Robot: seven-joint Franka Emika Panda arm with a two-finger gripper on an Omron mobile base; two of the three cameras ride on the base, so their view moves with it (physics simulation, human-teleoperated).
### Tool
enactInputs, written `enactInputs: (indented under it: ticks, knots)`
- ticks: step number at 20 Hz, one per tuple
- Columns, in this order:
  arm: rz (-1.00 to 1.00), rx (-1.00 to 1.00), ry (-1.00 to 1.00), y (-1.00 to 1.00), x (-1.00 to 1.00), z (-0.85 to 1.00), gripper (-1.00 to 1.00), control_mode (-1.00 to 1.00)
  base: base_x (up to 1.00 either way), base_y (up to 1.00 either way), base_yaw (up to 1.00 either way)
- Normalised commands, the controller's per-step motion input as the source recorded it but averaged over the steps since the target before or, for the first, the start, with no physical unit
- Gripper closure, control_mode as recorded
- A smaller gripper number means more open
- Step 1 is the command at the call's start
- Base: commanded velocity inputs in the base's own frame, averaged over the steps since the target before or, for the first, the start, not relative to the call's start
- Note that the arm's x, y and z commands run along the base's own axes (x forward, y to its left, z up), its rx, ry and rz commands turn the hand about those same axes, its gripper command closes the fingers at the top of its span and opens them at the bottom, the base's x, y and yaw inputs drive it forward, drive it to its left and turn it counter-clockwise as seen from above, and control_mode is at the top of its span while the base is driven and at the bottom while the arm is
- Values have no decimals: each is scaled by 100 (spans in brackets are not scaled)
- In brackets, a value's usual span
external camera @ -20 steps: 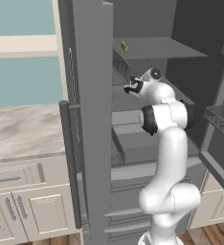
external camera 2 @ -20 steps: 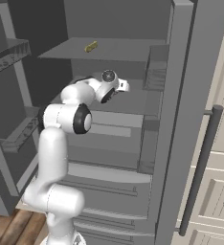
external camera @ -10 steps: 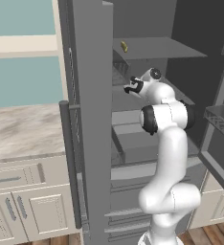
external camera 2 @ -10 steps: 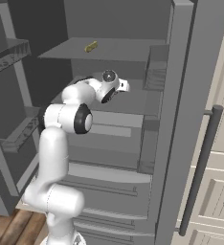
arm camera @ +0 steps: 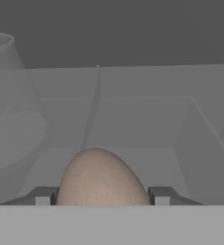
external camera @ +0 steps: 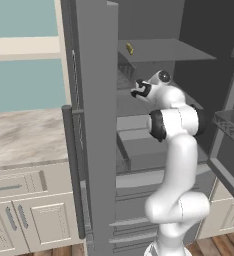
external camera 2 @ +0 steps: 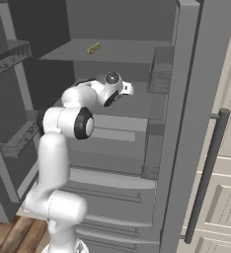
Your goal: Pick the egg and butter from the fridge and place them by the bowl for mixing.
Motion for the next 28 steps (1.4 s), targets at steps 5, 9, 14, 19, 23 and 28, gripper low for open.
enactInputs:
  ticks: [5, 9, 14, 19, 23, 28]
  knots:
    - [-2, 0, 0, 0, -75, 10, 100, -100, 0, 0, 0]
    - [-7, 0, 0, 0, -98, 20, 100, -100, 0, 0, 0]
    - [-5, 0, -2, 5, -100, 44, 100, -100, 0, 0, 0]
    - [-1, 0, -2, 27, -95, 65, 100, -100, 0, 0, 0]
    - [0, 0, 3, 29, -98, 54, 100, -100, 0, 0, 0]
    - [0, 0, 15, 3, -100, 21, 100, -100, 0, 0, 0]
